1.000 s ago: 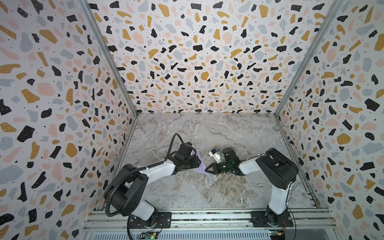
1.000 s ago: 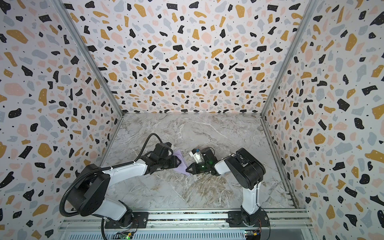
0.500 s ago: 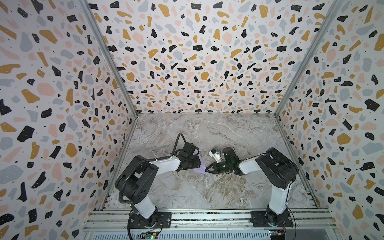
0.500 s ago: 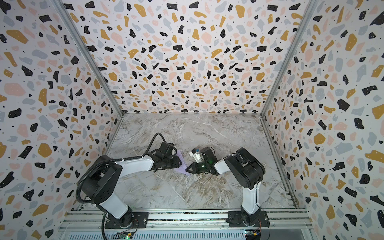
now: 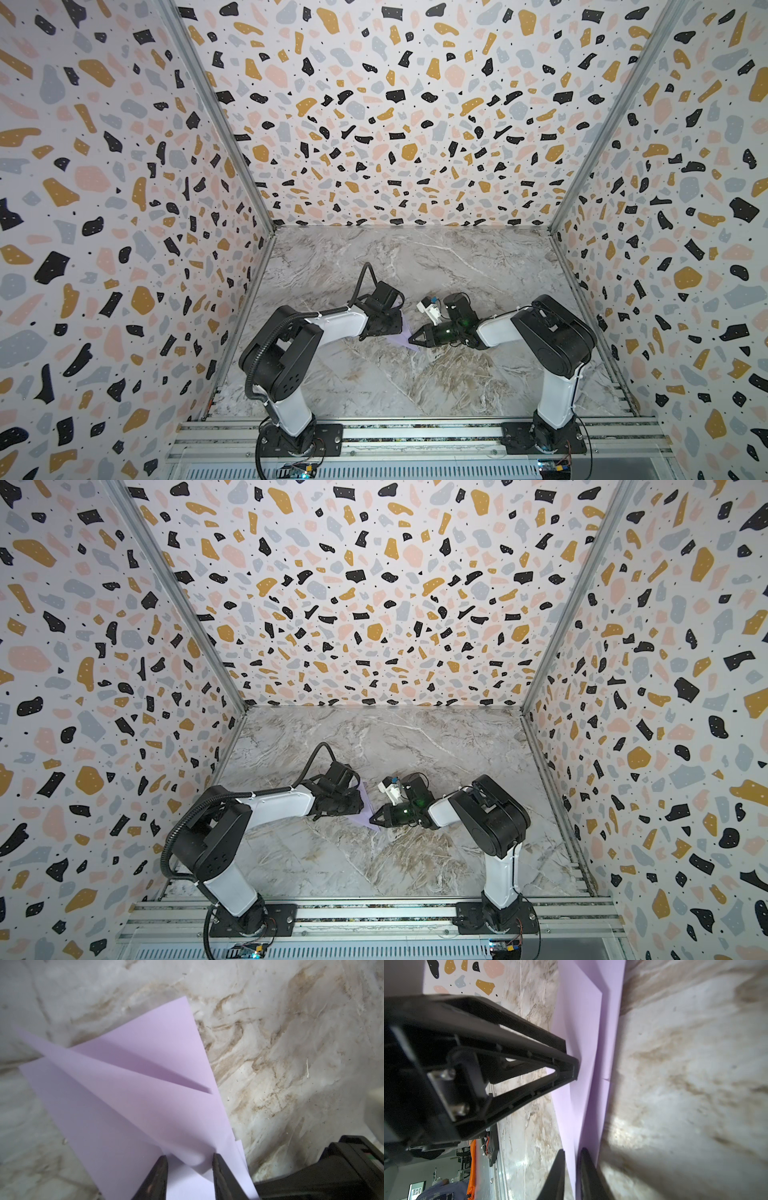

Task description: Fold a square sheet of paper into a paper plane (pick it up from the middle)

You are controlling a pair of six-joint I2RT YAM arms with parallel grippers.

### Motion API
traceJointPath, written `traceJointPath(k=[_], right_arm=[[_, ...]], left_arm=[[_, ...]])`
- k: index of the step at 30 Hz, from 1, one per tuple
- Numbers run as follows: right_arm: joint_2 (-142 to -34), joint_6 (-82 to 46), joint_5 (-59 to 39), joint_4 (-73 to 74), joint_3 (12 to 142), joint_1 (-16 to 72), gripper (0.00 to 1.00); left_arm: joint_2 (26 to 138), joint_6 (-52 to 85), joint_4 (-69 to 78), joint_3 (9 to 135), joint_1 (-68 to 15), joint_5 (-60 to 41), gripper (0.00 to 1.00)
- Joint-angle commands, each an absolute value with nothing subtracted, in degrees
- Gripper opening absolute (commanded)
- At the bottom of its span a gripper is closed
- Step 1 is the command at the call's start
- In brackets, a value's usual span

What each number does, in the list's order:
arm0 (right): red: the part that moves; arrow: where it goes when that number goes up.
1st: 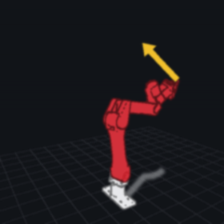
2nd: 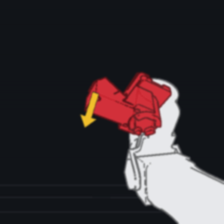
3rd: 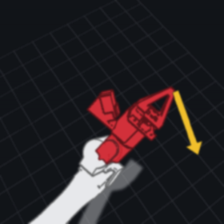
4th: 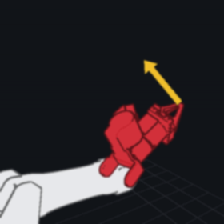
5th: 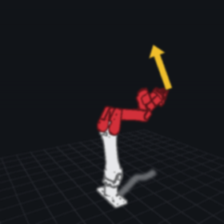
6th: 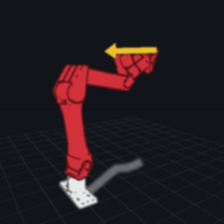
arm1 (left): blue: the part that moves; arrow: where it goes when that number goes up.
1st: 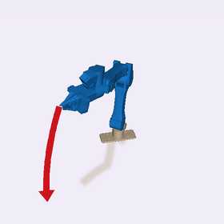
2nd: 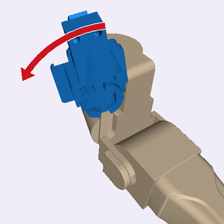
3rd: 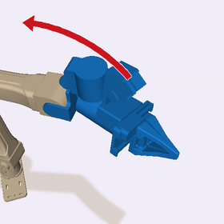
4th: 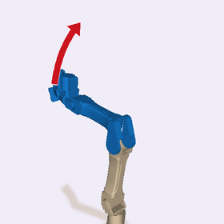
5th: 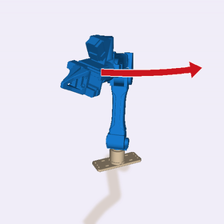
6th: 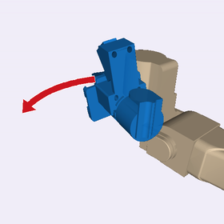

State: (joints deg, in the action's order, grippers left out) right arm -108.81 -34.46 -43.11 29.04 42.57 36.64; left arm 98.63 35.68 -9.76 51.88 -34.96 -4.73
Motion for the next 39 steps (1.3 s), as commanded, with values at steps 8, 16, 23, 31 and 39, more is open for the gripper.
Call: traceJointPath(k=[8, 16, 23, 31, 39], right_arm=[[-100.68, -37.43, -41.72, 31.18, 37.46, 34.05, 0.26], [-100.15, -35.75, -43.28, 29.51, 40.75, 34.77, 0.24], [-103.78, -35.53, -44.81, 29.24, 43.68, 36.62, 0.14], [-107.67, -34.80, -44.89, 26.37, 47.31, 37.85, 0.09], [-109.59, -33.80, -43.75, 23.68, 48.34, 37.99, 0.09]], left_arm=[[103.43, 32.26, -17.95, 50.82, -35.85, 1.51, 0.40], [105.42, 31.87, -19.23, 50.02, -36.47, 2.99, 0.43], [106.64, 31.73, -19.05, 49.71, -36.65, 3.00, 0.43], [107.23, 31.88, -18.87, 49.48, -36.74, 3.08, 0.43], [107.58, 32.70, -18.54, 49.03, -36.83, 3.69, 0.43]])
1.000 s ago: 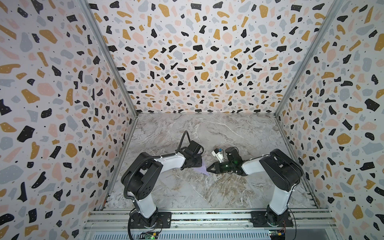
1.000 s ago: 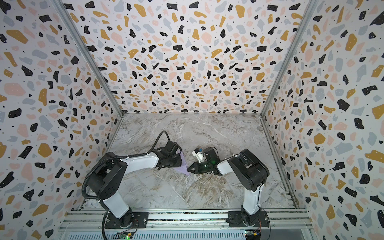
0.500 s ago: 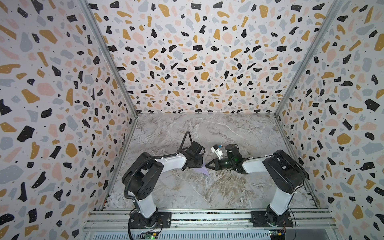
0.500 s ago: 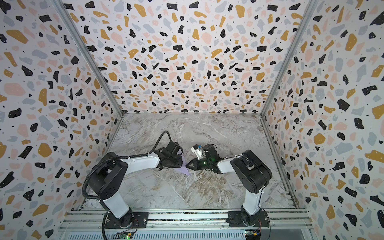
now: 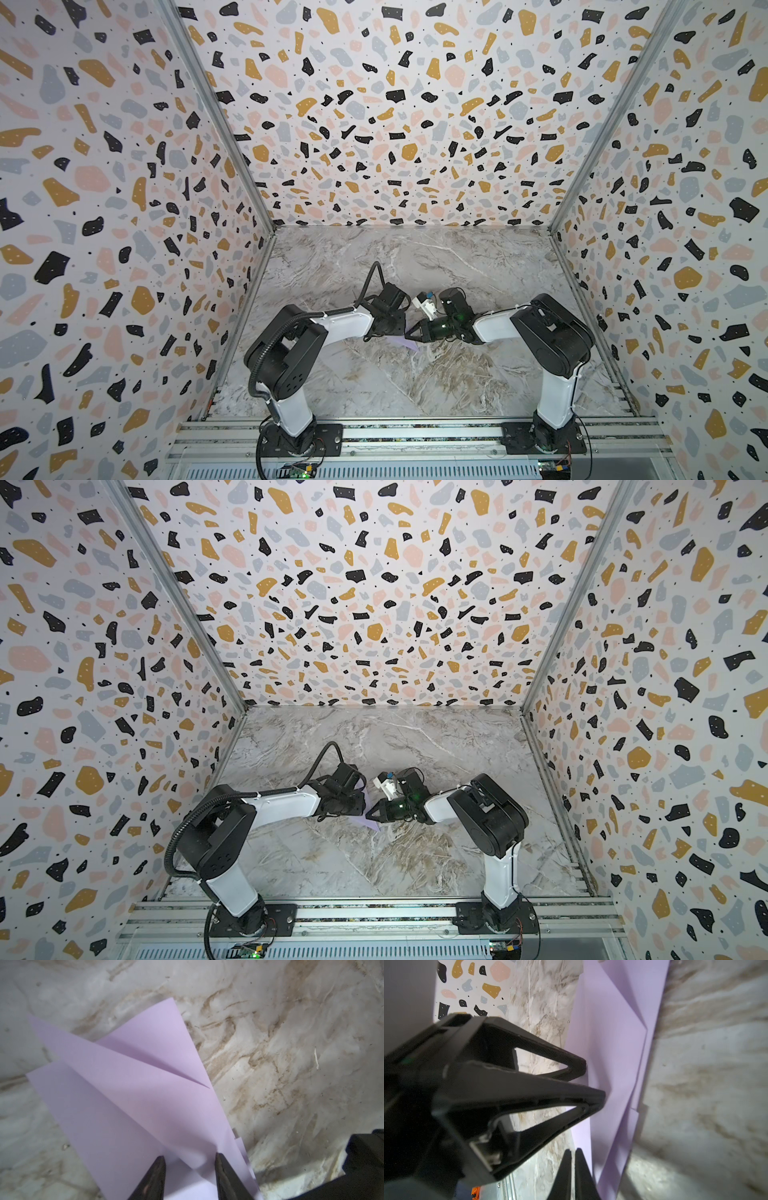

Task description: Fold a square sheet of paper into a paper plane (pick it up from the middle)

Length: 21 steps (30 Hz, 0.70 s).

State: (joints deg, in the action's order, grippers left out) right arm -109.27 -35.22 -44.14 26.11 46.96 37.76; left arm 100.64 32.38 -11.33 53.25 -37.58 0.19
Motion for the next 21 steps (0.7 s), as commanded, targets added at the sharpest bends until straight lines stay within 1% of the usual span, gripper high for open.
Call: traceJointPath(k=[1, 21], right_arm=[[-109.66, -33.62, -43.44, 23.28, 48.33, 38.03, 0.09], [-110.93, -32.52, -40.37, 19.45, 47.20, 37.64, 0.08]], left_arm=[[107.66, 32.94, -18.46, 49.00, -36.85, 3.65, 0.43], [106.61, 32.22, -18.99, 51.20, -36.83, 2.77, 0.43]])
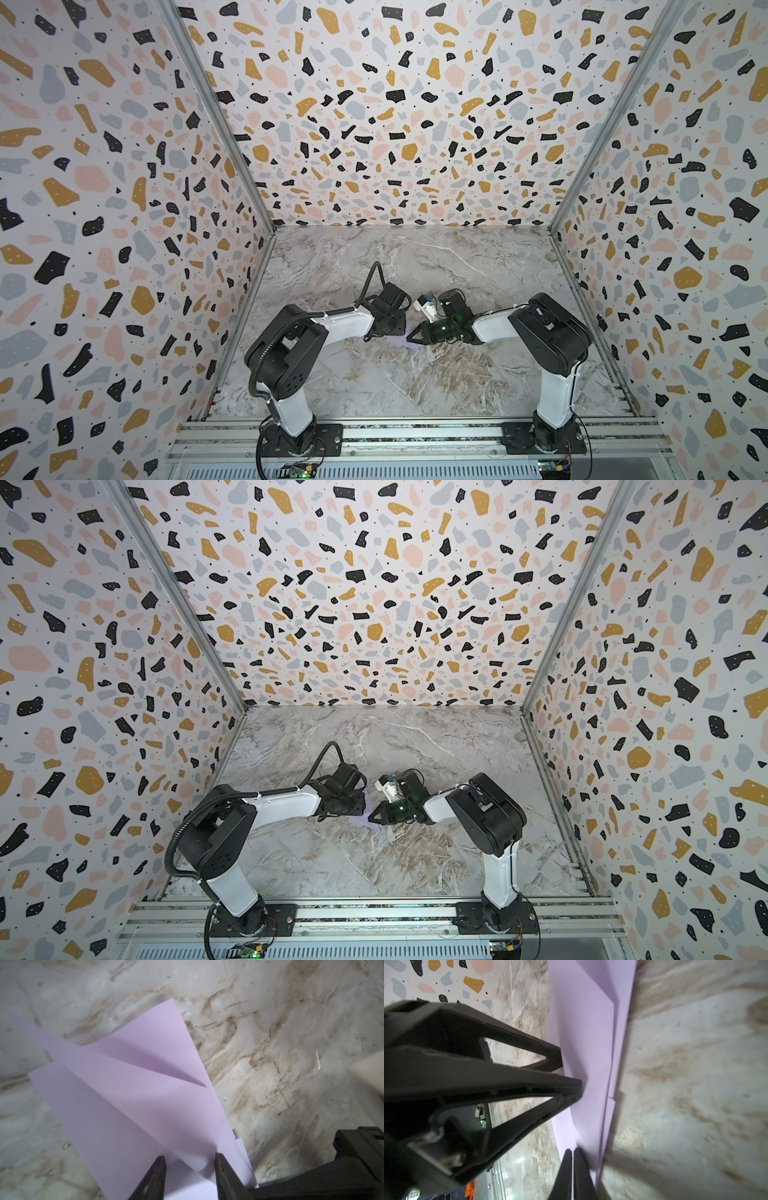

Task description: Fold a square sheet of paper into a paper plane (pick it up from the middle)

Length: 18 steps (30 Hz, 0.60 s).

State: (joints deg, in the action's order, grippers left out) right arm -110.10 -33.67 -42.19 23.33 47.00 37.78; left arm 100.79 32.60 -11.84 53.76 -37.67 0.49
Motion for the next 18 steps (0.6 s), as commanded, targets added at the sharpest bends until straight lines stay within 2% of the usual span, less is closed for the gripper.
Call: traceJointPath(k=[1, 8, 13, 18], right_arm=[[-111.05, -32.43, -40.10, 19.17, 47.07, 37.63, 0.07], [-111.69, -30.18, -36.86, 15.26, 45.60, 37.43, 0.07], [-112.52, -29.27, -36.47, 14.15, 45.27, 37.28, 0.06], [-112.85, -29.45, -36.39, 14.36, 45.34, 37.30, 0.06]], left_arm=[[106.17, 31.94, -19.07, 51.95, -36.83, 2.41, 0.43], [101.02, 29.32, -19.99, 61.99, -36.65, -0.41, 0.43], [96.51, 30.10, -17.97, 63.17, -35.26, -2.73, 0.42], [94.43, 30.57, -14.76, 60.56, -34.69, -6.92, 0.33]])
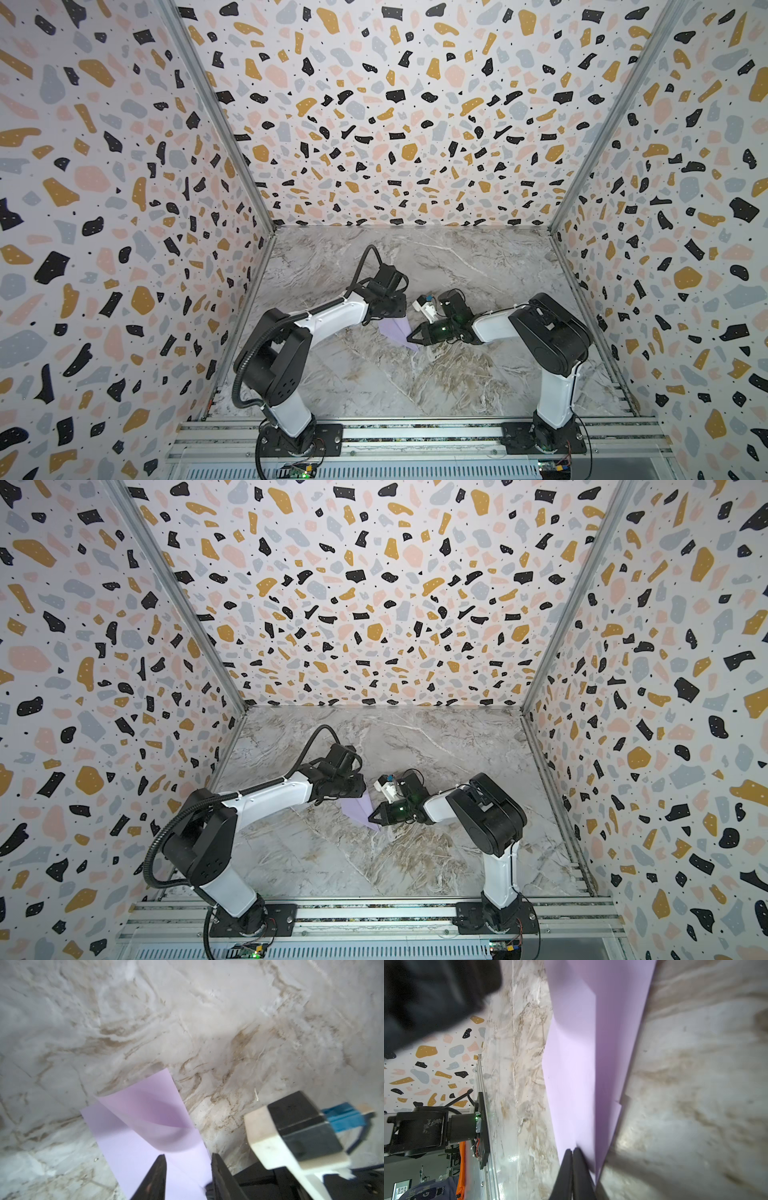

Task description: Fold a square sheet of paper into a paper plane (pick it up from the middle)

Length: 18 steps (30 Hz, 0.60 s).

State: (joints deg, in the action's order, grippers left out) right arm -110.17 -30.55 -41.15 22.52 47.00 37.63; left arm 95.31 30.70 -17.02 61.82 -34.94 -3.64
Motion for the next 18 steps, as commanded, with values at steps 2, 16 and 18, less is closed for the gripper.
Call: traceJointPath(k=[2, 16, 18], right_arm=[[-112.85, -29.45, -36.41, 14.40, 45.35, 37.35, 0.05], [-112.83, -29.84, -36.25, 14.24, 45.26, 37.34, 0.05], [-112.81, -29.79, -36.30, 14.28, 45.35, 37.27, 0.05]], left_arm=[[94.56, 30.89, -13.60, 59.34, -34.63, -8.27, 0.27], [99.15, 31.33, -12.78, 57.31, -34.63, -6.59, 0.14], [99.99, 31.30, -12.98, 57.56, -34.63, -6.31, 0.14]])
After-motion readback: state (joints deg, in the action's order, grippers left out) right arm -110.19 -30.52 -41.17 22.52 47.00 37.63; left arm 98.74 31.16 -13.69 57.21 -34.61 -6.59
